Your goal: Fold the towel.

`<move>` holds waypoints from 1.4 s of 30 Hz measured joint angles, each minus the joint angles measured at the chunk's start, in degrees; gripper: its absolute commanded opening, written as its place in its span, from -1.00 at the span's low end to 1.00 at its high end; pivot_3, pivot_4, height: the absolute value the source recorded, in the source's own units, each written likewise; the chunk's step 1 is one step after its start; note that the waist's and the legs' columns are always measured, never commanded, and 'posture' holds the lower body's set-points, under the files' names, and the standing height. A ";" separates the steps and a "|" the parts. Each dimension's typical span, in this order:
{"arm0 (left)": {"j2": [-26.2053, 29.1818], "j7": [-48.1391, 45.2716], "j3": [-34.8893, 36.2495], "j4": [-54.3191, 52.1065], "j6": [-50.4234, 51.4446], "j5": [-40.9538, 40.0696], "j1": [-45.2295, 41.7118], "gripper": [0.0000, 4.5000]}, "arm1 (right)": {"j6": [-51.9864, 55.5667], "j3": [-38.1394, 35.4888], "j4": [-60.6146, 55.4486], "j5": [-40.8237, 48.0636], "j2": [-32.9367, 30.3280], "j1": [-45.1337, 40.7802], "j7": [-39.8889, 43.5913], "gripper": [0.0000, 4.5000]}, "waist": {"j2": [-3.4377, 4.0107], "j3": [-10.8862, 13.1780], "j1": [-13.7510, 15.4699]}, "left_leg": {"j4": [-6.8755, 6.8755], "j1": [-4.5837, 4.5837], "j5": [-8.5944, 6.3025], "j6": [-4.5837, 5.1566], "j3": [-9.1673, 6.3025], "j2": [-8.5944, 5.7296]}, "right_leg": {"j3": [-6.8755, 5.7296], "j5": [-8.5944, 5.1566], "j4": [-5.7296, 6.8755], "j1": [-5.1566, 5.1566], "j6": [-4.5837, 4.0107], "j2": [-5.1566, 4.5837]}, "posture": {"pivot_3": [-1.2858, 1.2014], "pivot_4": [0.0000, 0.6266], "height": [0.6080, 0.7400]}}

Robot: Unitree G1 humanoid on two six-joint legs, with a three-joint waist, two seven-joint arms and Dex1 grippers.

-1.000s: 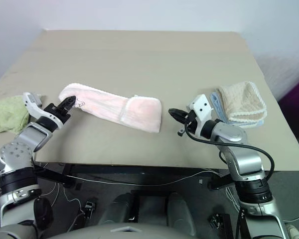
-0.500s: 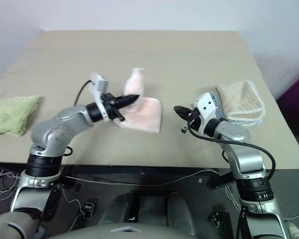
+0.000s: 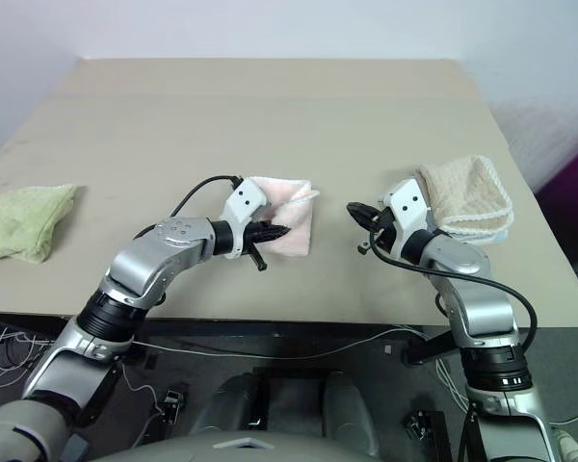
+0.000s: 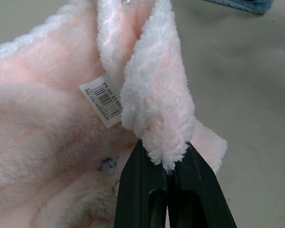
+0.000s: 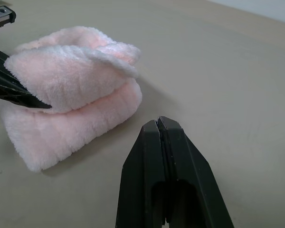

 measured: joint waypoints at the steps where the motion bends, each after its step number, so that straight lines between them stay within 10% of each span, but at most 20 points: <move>1: -0.29 -0.30 0.06 0.00 -0.08 0.21 0.14 -0.79 | 0.00 0.00 -0.05 0.00 0.01 0.00 -0.11 -1.00 | 0.00 0.00 0.00 | 0.01 0.00 0.00 0.00 0.00 0.00 | 0.00 0.00 0.00 0.00 0.00 0.00 | 0.03 -0.52 1.00; 12: -1.99 -2.61 7.00 -0.64 3.02 -3.38 2.50 0.75 | 0.00 0.01 -0.10 0.00 0.01 -0.03 -0.12 -1.00 | 0.00 0.00 -0.05 | 0.02 0.00 0.00 0.00 -0.01 0.01 | 0.00 0.00 0.01 0.00 0.00 -0.01 | 0.03 -0.52 1.00; 22: -0.36 -3.39 21.84 -5.23 6.43 -13.20 3.44 0.75 | 0.03 0.03 -0.17 0.07 0.34 -3.19 -0.34 -1.00 | 0.00 0.01 -0.05 | 0.05 0.00 0.00 0.00 -0.01 0.01 | -0.01 0.00 0.02 0.00 0.00 0.00 | 0.03 -0.52 1.00; 35: 0.73 -5.75 17.32 12.88 -10.74 -1.07 -0.20 -0.99 | 3.53 9.26 7.53 -0.70 13.11 -18.25 -2.63 -1.00 | 0.01 0.01 0.24 | 0.08 -0.06 0.01 -0.02 -0.03 -0.08 | -0.08 0.01 0.02 -0.05 0.00 -0.03 | 0.03 -0.52 1.00; 42: 0.07 -9.38 9.60 22.01 -18.55 7.41 -1.34 -0.99 | 4.32 12.71 18.27 -4.46 15.59 -15.11 -3.39 -1.00 | 0.01 0.01 -0.35 | 0.06 -0.09 0.01 -0.02 -0.01 -0.07 | -0.03 0.01 0.09 -0.17 0.00 0.01 | 0.03 -0.52 1.00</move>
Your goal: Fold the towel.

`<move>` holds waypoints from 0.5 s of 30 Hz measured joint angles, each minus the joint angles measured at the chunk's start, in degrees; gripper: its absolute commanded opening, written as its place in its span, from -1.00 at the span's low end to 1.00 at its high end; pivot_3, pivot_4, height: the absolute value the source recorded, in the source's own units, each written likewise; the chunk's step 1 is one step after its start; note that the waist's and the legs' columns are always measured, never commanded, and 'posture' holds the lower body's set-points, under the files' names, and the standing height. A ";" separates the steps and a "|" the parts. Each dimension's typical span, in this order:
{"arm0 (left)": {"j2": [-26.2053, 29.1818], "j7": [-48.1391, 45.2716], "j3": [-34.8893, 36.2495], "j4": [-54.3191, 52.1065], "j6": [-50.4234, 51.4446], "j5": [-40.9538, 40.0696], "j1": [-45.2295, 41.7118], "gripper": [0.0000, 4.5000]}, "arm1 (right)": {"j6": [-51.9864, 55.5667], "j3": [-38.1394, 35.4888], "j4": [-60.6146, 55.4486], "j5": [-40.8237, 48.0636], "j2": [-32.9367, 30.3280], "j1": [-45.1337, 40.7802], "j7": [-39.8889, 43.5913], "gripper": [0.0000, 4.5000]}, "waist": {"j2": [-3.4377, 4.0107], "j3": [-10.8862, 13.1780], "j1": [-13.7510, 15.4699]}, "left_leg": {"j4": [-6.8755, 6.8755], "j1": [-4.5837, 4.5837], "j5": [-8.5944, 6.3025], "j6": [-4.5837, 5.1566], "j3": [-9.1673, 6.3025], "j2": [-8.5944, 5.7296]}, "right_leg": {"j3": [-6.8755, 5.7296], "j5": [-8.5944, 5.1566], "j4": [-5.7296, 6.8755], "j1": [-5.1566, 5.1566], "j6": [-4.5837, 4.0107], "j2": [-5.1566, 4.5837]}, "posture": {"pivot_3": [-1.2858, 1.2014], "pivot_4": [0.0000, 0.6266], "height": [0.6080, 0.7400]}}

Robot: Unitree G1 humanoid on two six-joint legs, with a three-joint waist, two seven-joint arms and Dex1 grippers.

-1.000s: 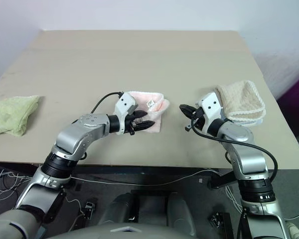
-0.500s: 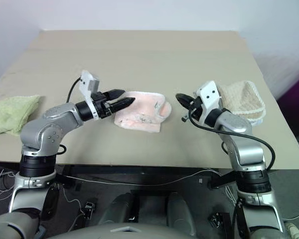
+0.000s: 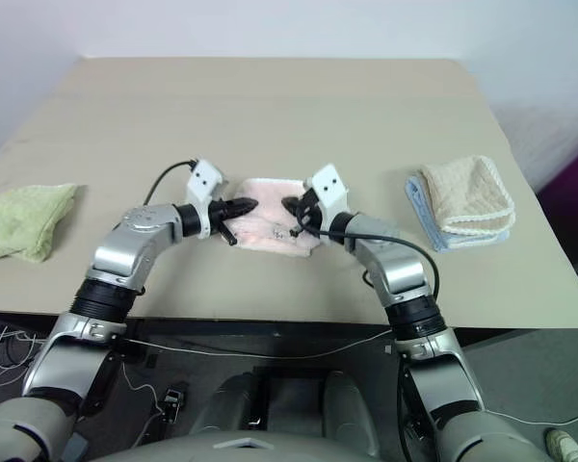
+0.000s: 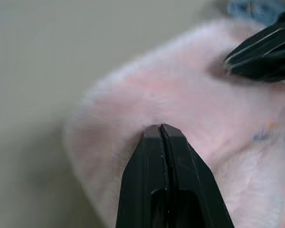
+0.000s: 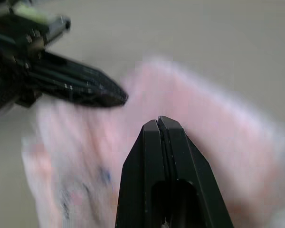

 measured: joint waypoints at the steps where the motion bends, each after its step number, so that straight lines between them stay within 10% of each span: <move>1: 0.00 -0.14 -0.54 0.92 -1.07 1.14 0.15 -0.99 | -0.06 0.21 1.17 -0.47 0.06 0.63 -0.19 -1.00 | 0.00 0.00 -0.09 | 0.00 0.00 0.00 0.00 0.01 0.01 | 0.01 0.00 0.02 -0.01 0.00 0.01 | 0.03 -0.52 1.00; 15: -2.65 2.35 6.18 5.08 -7.44 0.09 0.65 -0.99 | -3.44 -2.38 -3.58 -0.94 0.08 4.37 -0.47 -1.00 | 0.02 -0.02 -0.02 | 0.05 0.00 0.00 0.00 -0.01 0.04 | 0.01 0.00 0.09 -0.02 0.01 -0.02 | 0.03 -0.52 1.00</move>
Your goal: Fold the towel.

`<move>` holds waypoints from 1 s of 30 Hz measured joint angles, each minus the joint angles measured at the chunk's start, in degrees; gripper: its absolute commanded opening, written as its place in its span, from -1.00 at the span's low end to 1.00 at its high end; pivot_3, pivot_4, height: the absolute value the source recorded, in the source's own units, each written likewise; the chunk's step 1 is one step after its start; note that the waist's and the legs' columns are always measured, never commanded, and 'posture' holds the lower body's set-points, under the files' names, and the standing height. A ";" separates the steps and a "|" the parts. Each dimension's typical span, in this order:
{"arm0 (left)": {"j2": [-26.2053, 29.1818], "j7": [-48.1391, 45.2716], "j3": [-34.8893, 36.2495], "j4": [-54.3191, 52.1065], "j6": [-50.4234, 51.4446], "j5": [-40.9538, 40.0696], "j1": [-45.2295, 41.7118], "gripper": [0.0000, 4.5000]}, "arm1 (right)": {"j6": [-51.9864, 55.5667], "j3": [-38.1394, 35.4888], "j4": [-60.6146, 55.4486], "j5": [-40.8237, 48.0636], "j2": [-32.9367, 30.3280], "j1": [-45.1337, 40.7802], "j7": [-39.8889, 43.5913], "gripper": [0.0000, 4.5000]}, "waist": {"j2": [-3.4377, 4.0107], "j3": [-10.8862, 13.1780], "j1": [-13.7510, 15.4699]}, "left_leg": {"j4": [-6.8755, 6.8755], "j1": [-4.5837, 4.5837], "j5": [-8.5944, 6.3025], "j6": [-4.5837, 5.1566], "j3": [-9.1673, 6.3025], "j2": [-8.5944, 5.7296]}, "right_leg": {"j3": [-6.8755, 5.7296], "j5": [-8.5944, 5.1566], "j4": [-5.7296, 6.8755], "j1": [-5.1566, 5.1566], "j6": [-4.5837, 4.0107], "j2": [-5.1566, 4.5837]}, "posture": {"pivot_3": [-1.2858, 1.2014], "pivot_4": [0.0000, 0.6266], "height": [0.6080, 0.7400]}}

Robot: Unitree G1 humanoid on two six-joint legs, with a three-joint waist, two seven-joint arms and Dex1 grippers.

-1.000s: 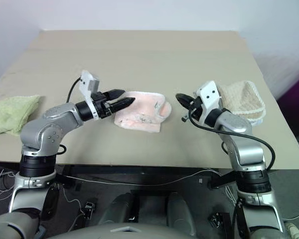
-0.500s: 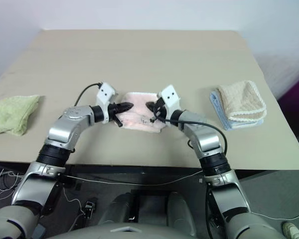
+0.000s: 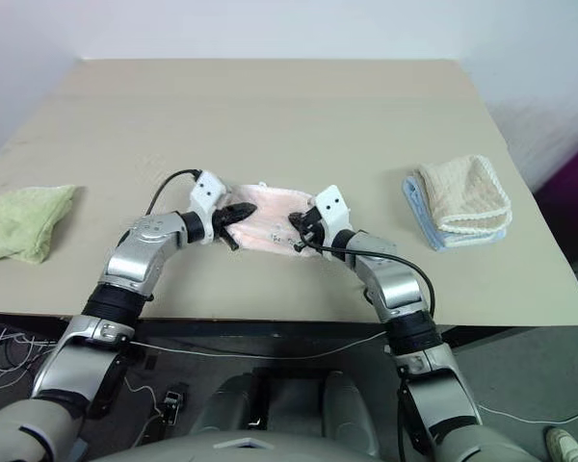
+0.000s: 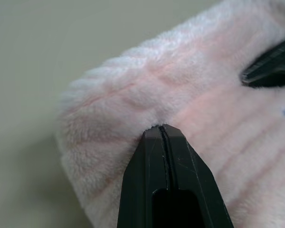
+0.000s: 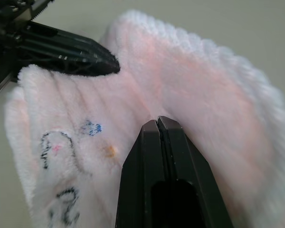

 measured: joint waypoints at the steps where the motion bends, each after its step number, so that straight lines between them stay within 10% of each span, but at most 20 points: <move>1: 0.11 0.34 2.19 -1.07 0.89 -1.43 0.01 -0.99 | 0.54 -1.02 -2.04 0.59 -0.74 0.30 0.08 -1.00 | 0.00 0.00 0.01 | 0.00 -0.03 0.00 0.00 0.00 0.01 | 0.00 0.00 0.00 -0.04 0.00 0.00 | 0.03 -0.52 1.00; 10: 4.43 1.35 14.60 -9.10 25.25 -15.88 2.88 -0.74 | 4.67 -6.94 -12.83 3.39 -6.65 3.35 -0.11 -1.00 | 0.00 0.00 -0.12 | -0.02 0.00 0.00 0.01 -0.01 0.02 | 0.00 0.00 0.00 0.00 0.00 0.02 | 0.03 -0.52 1.00; 21: 5.27 1.31 19.25 -7.08 46.47 -26.08 4.19 0.93 | 4.78 -6.63 -13.18 3.69 -6.39 3.47 -0.37 -1.00 | -0.02 0.01 0.16 | 0.00 0.00 0.00 0.00 -0.01 0.00 | 0.00 0.00 -0.02 0.01 0.00 -0.02 | 0.03 -0.52 1.00; 30: 2.14 1.37 19.49 -3.48 50.06 -26.97 0.75 0.99 | 4.75 -6.56 -13.44 3.69 -6.05 3.75 -0.90 -1.00 | -0.01 0.01 0.53 | 0.01 0.00 0.00 -0.01 -0.01 -0.04 | -0.02 0.00 -0.03 0.06 0.00 -0.04 | 0.03 -0.52 1.00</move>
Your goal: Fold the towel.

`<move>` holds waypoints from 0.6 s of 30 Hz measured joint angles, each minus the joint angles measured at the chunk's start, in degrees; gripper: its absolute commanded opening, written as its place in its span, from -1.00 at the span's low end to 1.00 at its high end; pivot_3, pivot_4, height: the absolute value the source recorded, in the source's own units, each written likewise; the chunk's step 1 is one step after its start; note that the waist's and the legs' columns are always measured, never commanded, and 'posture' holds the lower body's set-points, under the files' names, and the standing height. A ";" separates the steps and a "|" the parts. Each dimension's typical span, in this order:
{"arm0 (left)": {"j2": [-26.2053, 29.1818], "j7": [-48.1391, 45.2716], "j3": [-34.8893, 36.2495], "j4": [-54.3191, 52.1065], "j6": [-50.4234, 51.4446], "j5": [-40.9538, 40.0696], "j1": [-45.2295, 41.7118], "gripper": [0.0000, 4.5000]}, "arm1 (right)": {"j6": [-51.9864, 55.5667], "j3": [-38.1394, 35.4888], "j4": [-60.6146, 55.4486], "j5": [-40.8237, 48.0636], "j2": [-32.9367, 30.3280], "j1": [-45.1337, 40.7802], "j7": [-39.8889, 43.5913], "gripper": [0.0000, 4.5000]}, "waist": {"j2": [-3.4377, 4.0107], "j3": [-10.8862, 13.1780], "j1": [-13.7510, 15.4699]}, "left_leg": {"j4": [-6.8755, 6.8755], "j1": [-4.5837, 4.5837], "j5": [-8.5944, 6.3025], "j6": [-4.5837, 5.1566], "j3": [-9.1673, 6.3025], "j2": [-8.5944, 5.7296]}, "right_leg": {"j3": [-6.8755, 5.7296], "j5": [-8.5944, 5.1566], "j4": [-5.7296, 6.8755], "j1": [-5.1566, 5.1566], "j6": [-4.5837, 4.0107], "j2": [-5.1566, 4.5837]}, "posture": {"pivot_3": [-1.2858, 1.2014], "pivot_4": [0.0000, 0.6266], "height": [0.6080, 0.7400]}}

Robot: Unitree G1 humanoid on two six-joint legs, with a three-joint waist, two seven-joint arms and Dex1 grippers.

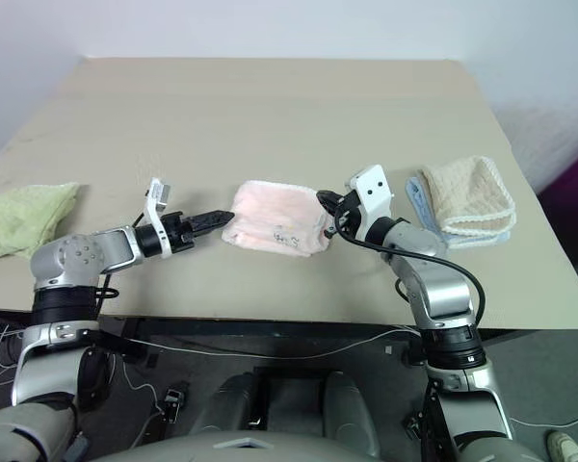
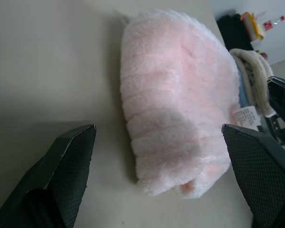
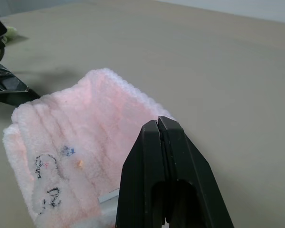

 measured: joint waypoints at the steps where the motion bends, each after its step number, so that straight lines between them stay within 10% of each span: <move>1: -0.63 0.16 0.00 0.07 0.41 0.00 -0.25 0.99 | 0.00 0.00 -0.25 0.01 0.01 0.11 -0.11 -1.00 | 0.00 0.00 0.04 | 0.00 0.00 0.00 0.00 0.00 -0.01 | 0.00 0.00 -0.01 0.01 0.00 0.00 | 0.03 -0.52 1.00; 14: -6.28 2.77 -2.04 -3.05 5.68 0.05 -1.66 0.99 | 0.27 -0.07 -3.08 0.63 -0.31 1.13 -1.04 -1.00 | 0.00 -0.01 0.19 | 0.02 0.02 0.00 0.00 -0.03 -0.04 | -0.02 0.00 -0.02 0.07 0.00 -0.01 | 0.03 -0.52 1.00; 18: -7.26 3.80 -1.83 -2.72 6.59 0.07 -1.93 0.58 | 0.45 -0.07 -3.09 0.66 -0.38 1.17 -1.01 -1.00 | 0.00 -0.01 0.37 | 0.02 0.02 0.00 0.00 -0.03 -0.05 | -0.03 0.00 -0.03 0.08 0.00 -0.02 | 0.03 -0.52 1.00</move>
